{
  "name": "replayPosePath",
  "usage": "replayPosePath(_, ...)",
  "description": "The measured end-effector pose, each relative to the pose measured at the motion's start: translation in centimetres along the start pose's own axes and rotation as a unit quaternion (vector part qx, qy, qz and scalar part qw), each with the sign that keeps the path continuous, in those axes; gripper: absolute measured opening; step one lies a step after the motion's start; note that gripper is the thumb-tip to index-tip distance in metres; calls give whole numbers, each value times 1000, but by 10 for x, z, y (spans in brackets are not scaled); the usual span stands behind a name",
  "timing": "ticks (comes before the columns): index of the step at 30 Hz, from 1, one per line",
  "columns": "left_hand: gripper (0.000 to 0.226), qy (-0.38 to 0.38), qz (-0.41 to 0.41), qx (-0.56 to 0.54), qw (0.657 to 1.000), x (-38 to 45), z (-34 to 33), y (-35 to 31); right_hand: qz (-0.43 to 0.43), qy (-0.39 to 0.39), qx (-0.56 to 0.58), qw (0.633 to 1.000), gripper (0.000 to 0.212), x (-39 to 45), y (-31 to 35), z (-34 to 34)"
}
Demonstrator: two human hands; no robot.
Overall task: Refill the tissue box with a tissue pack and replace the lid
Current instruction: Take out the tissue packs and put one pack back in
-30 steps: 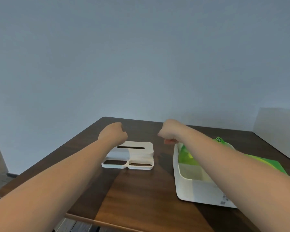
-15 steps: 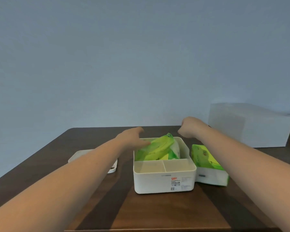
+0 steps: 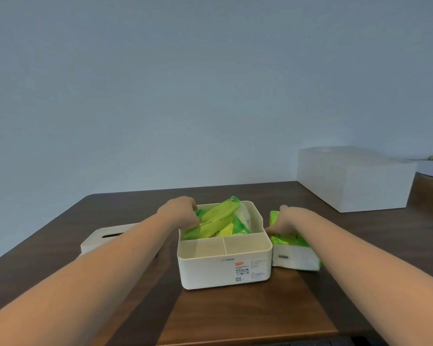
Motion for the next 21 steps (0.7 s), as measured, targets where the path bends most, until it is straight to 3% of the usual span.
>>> replayPosePath(6, 40, -72, 1, -91, 993, 5, 21, 2, -27, -27, 40, 998, 99, 14, -4, -6)
replayPosePath(12, 29, -119, 18, -234, 965, 18, 53, 10, -19, -58, 65, 996, 94, 18, -6, 1)
replayPosePath(18, 28, -216, 65, -229, 947, 38, 76, 30, -8, -132, 143, 981, 95, 21, -1, 28)
replayPosePath(21, 41, -243, 96, -228, 938, 47, 76, 43, 17, -175, 165, 970, 97, 21, 9, 54)
Point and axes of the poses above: each hand's wrist, its own x-axis towards the middle knuckle, its own z-axis out of the back of the hand, y = z × x, the point moved 7 cm from there along x, towards the middle knuckle, and after that the axes turned 8 degrees about -y, right-handed, at the moved point
